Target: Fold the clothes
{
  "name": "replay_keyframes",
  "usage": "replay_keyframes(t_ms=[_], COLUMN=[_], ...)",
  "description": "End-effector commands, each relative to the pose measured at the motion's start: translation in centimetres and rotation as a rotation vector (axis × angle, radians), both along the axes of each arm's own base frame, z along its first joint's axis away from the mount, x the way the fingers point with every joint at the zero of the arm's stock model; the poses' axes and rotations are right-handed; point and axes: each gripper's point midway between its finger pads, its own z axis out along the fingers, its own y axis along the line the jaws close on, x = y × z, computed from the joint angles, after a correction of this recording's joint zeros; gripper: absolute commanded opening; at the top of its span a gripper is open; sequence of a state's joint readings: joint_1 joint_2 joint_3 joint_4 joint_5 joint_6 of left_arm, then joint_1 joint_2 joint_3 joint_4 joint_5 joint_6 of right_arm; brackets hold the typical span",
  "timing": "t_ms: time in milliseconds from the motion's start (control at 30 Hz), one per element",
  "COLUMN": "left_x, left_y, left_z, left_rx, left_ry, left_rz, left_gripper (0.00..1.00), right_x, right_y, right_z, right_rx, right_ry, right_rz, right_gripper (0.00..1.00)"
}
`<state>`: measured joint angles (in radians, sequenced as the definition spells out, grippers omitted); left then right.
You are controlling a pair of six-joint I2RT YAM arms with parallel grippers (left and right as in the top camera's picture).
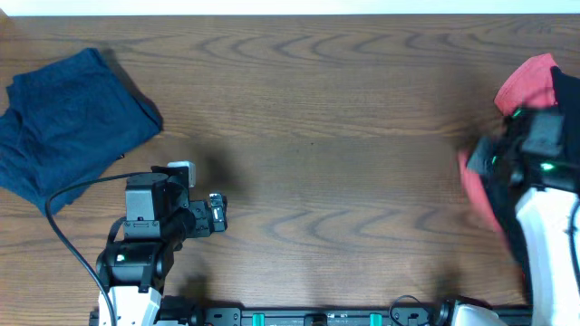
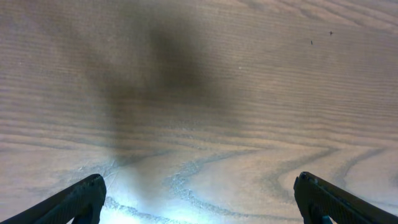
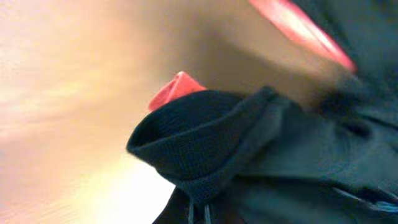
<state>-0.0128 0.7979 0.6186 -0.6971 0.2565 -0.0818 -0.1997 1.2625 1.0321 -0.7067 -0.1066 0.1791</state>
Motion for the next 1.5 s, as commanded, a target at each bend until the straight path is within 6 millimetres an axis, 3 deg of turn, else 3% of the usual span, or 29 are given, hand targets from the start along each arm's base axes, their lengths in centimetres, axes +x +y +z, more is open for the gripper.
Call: replay_keyframes(t_ms=[0, 100, 267, 367, 533, 667, 767, 867, 1033, 1167, 1367, 1467], left_x=[0.6, 0.7, 0.8, 0.8, 0.8, 1.1, 1.8, 2.7, 4.0, 4.1, 4.1, 4.1], left_y=[0.0, 0.0, 0.0, 0.0, 0.0, 0.0, -0.3, -0.4, -0.4, -0.4, -1.2, -1.3], left_z=[1.0, 1.1, 1.2, 1.2, 1.2, 1.4, 2.1, 2.9, 4.1, 3.4, 1.8, 1.2], left_rx=[-0.013, -0.013, -0.013, -0.013, -0.012, -0.013, -0.027, -0.032, -0.066, -0.1, -0.134, -0.138], left_ry=[-0.03, -0.037, -0.04, -0.041, -0.042, -0.055, -0.097, -0.146, -0.206, -0.166, -0.09, -0.063], left_rz=[0.009, 0.009, 0.009, 0.009, 0.009, 0.009, -0.002, -0.006, 0.031, 0.072, 0.045, 0.047], left_gripper=[0.98, 0.98, 0.98, 0.98, 0.98, 0.98, 0.98, 0.98, 0.98, 0.98, 0.98, 0.98], right_x=[0.8, 1.3, 1.1, 1.7, 3.5, 5.2, 5.2, 3.1, -1.3, -4.6, -8.2, -8.8], right_y=[12.2, 13.8, 17.2, 18.6, 18.7, 15.1, 9.5, 4.7, -0.5, -4.4, -6.1, -6.4], right_z=[10.6, 10.2, 5.0, 2.5, 0.1, 0.3, 0.6, -0.1, -3.2, -6.3, -11.2, -12.8], right_rx=[0.197, 0.095, 0.056, 0.069, 0.072, -0.017, -0.096, -0.119, -0.103, -0.071, -0.004, -0.006], right_ry=[-0.354, -0.334, -0.193, -0.139, -0.093, -0.099, -0.066, 0.018, 0.219, 0.318, 0.4, 0.396], right_rz=[0.645, 0.654, 0.72, 0.755, 0.698, 0.483, 0.174, -0.059, -0.241, -0.397, -0.488, -0.502], right_gripper=[0.01, 0.02, 0.11, 0.11, 0.28, 0.34, 0.47, 0.5, 0.53, 0.57, 0.58, 0.6])
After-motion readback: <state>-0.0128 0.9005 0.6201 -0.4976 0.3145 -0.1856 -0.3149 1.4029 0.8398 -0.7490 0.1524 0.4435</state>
